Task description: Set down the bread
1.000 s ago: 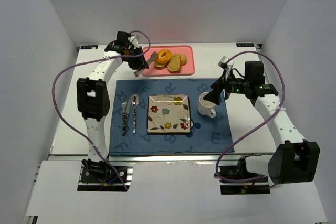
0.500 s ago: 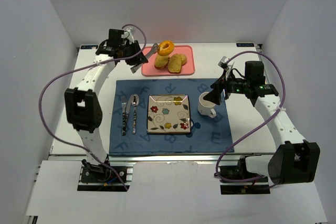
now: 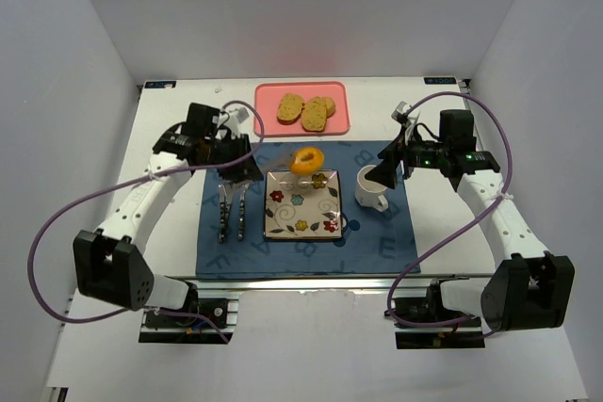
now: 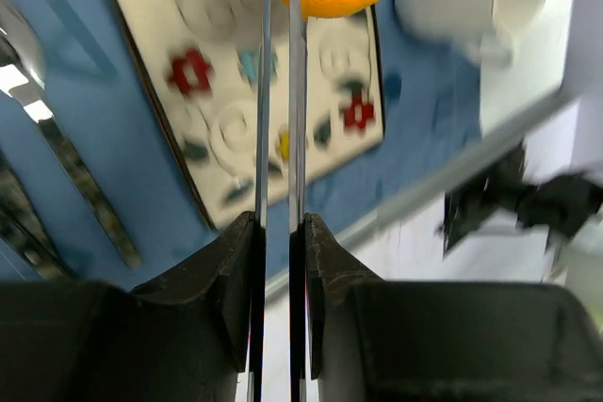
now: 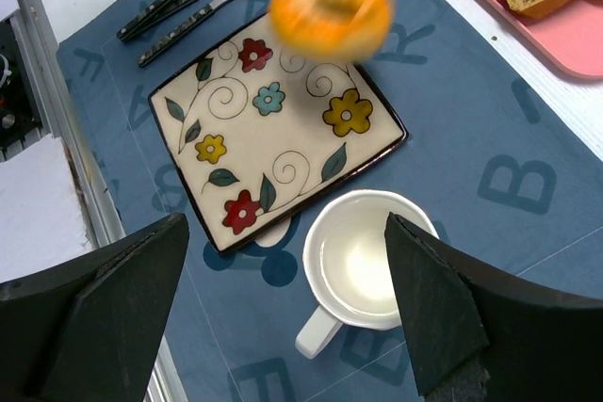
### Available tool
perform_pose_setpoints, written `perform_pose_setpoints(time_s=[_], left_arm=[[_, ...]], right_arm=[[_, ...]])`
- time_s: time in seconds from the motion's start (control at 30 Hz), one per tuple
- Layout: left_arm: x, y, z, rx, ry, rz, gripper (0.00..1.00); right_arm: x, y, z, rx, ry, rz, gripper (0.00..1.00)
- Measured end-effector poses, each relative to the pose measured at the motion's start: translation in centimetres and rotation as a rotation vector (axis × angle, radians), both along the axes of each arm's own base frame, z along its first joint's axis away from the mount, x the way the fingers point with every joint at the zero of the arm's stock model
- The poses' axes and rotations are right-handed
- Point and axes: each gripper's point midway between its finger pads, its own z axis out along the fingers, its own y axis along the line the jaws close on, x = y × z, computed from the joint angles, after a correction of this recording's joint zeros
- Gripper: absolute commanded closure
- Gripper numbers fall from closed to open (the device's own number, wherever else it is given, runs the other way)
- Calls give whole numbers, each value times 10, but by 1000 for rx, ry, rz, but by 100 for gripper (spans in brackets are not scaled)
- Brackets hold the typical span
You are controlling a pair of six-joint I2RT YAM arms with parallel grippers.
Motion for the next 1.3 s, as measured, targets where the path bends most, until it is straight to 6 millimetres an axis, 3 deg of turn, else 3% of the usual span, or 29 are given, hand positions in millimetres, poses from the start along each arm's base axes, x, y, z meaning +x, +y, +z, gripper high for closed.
perform_pose_setpoints(time_s=[0.13,0.23,0.37,0.5,0.73,0.93,1.1,1.2,1.3], left_arm=[[-42,-6,-9,22,44,-72,93],[-61,-7,-17,34,64,-103,91],[-76,-7,-36,77,106,-135,70],[-81,-5,-43,109,116,-138,60],[-70,-4,-42,134,92,-129,48],[-48,-8,-12,128,-17,-117,47],[-33,-12,-5,129,-43,-111,46],[-10,-16,-4,147,-61,-95,46],[34,-28,0,162,-111,-66,46]], right_arm=[[0,0,-1,-4,-3,3,11],[1,0,-3,-6,4,5,11],[1,0,-6,-7,15,5,11],[1,0,-6,-8,16,4,11],[-1,-1,-8,-14,21,7,11],[-1,-1,-8,-15,20,9,11],[-1,-1,-8,-15,20,9,11],[-1,-1,-8,-14,20,9,11],[-1,-1,-8,-11,23,7,11]])
